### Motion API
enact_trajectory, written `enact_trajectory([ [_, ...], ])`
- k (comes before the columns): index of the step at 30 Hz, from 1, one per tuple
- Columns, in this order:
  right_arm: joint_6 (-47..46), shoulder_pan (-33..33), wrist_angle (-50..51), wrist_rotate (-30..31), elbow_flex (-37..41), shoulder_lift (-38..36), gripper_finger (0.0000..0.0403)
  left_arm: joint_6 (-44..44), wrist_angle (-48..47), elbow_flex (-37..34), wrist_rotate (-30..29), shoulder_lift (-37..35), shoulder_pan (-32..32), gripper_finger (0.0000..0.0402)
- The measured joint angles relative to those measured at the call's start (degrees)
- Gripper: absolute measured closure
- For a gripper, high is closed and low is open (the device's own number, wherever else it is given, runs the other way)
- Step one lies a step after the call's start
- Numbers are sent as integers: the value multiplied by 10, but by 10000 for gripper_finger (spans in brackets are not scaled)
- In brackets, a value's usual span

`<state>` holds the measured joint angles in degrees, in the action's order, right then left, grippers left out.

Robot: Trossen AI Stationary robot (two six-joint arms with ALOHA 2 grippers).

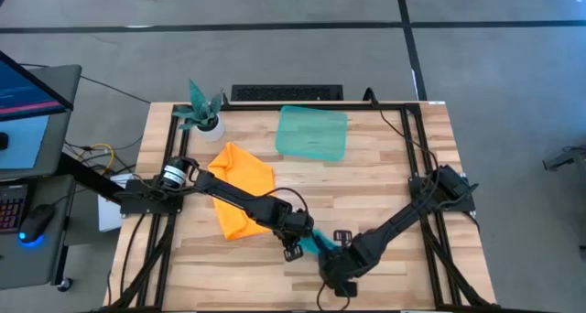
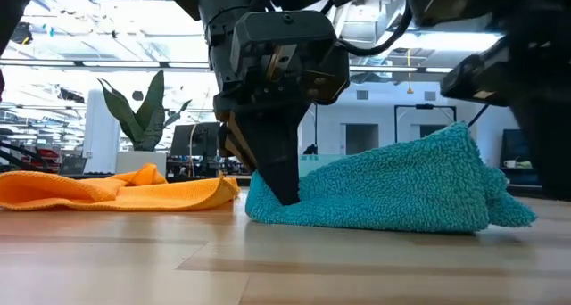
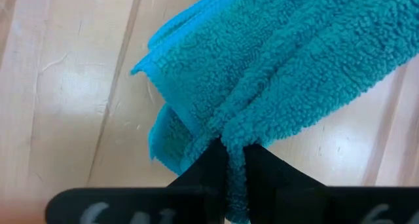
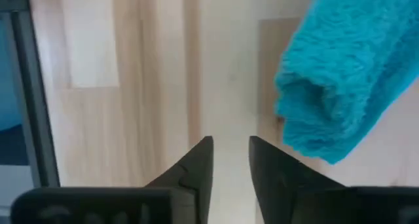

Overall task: Roll microfiber towels into tight, uniform cylinder then place into a basket
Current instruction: Roll the blue microfiber towel

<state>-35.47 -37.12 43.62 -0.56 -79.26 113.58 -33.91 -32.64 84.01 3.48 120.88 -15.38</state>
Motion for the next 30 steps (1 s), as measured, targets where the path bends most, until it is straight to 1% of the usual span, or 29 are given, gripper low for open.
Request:
enact_trajectory([
  [4, 0, -3, -19, 0, 0, 0, 269, 0, 0, 0, 1, 0, 0, 379],
  [6, 28, -10, -50, 3, 0, 0, 270, 0, 1, 0, 1, 1, 0, 379],
  [8, 80, -17, -98, 17, 0, 0, 274, 1, 1, 0, 2, 1, 0, 379],
  [11, 150, -27, -154, 89, -1, 0, 283, 3, 2, 0, 2, 1, 0, 379],
  [14, 178, -27, -158, 161, -1, 0, 291, 3, 2, 0, 2, 1, 0, 379],
  [15, 178, -25, -153, 180, -1, 0, 293, 3, 2, 0, 2, 1, 0, 379],
  [17, 171, -19, -140, 200, -1, 0, 297, 3, 2, 0, 3, 1, 0, 379],
  [24, 111, 1, -121, 198, 42, 1, 302, 11, 3, 0, 4, 2, -1, 379],
  [30, 20, 15, -98, 205, 62, 1, 301, 11, 3, 0, 4, 2, -1, 379],
])
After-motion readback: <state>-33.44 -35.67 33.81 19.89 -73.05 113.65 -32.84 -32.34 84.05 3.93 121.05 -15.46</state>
